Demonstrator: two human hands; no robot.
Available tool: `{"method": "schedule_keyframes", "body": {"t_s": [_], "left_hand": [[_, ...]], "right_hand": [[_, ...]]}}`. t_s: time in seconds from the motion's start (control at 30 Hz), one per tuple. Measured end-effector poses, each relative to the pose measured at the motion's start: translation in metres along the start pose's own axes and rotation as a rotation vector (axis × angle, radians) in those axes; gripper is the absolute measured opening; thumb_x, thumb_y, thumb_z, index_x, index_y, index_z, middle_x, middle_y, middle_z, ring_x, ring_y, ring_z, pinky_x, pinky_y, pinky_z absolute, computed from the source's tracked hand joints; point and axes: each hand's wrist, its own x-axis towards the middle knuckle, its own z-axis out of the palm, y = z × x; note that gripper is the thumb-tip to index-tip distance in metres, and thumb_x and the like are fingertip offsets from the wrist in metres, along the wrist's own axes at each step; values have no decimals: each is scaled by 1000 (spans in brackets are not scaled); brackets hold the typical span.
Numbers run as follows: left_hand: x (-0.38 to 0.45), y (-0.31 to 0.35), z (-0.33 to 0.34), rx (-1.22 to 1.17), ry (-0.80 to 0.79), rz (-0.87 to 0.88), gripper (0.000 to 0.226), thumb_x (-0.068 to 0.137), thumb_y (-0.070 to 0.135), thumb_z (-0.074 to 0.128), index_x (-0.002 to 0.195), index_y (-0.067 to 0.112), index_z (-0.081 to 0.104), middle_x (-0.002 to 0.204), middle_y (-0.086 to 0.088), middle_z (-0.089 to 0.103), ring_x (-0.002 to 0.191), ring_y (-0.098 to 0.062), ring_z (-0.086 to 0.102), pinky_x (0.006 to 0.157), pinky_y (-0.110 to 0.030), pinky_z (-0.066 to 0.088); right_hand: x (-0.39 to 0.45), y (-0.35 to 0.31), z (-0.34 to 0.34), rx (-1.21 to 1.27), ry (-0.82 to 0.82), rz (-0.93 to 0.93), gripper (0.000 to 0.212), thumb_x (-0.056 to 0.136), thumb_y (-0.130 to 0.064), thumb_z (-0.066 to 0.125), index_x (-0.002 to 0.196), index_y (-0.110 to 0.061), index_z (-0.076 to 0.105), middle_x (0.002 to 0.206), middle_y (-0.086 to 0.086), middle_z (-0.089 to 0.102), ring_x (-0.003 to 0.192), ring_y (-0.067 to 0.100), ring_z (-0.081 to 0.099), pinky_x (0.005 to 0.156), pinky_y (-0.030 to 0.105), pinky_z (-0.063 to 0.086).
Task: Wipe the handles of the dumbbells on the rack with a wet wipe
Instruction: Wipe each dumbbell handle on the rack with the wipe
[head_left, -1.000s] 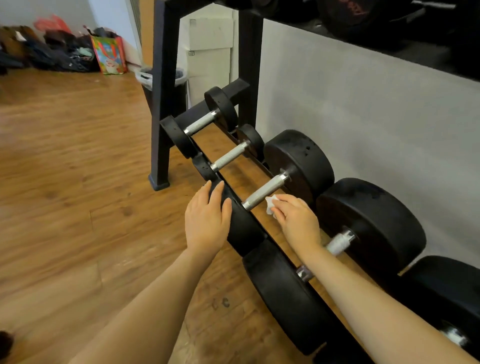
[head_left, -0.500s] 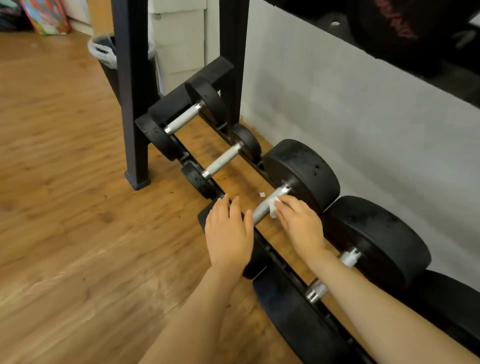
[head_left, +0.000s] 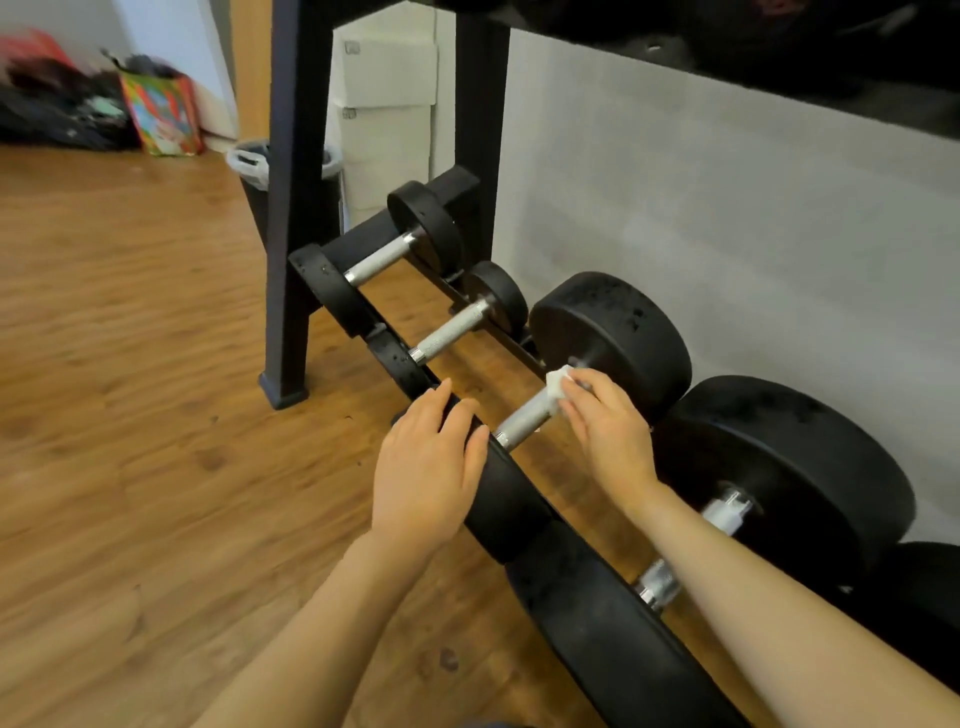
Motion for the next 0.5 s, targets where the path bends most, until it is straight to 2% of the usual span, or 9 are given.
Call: {"method": "schedule_keyframes", "body": {"t_s": [0.13,0.27,0.4,0.5], "left_hand": [[3,1,1,-13,1,-10,45,103,40,34,124,14,65,141,-12,55,134,-28,48,105,-42,43],[1,2,1,-36,66,-14,53,99,42,27,118,15,68,137,-11,59,130,-27,53,99,-41,47],[-1,10,14,-93,166,-103,42,99,35,39,118,13,68,135,-11,60,129,-28,53,101,-42,45],[0,17,24,-122,244,-166,38,96,33,42,112,12,70,130,-10,63,123,-27,57,97,-43,46]], "right_hand": [[12,-4,0,-131,-35,-27,34,92,-16,63,124,-4,60,122,11,61,98,26,63,69,35,57],[15,-1,2,-299,-39,-119,35,84,-19,72,115,-6,65,114,10,64,77,22,63,52,25,49],[13,4,5,-300,-16,-143,39,81,-17,76,116,-4,65,114,11,66,77,21,65,52,25,50],[8,6,12,-260,-32,-117,42,84,-17,73,123,-2,61,122,12,64,77,20,67,56,29,52]]}}
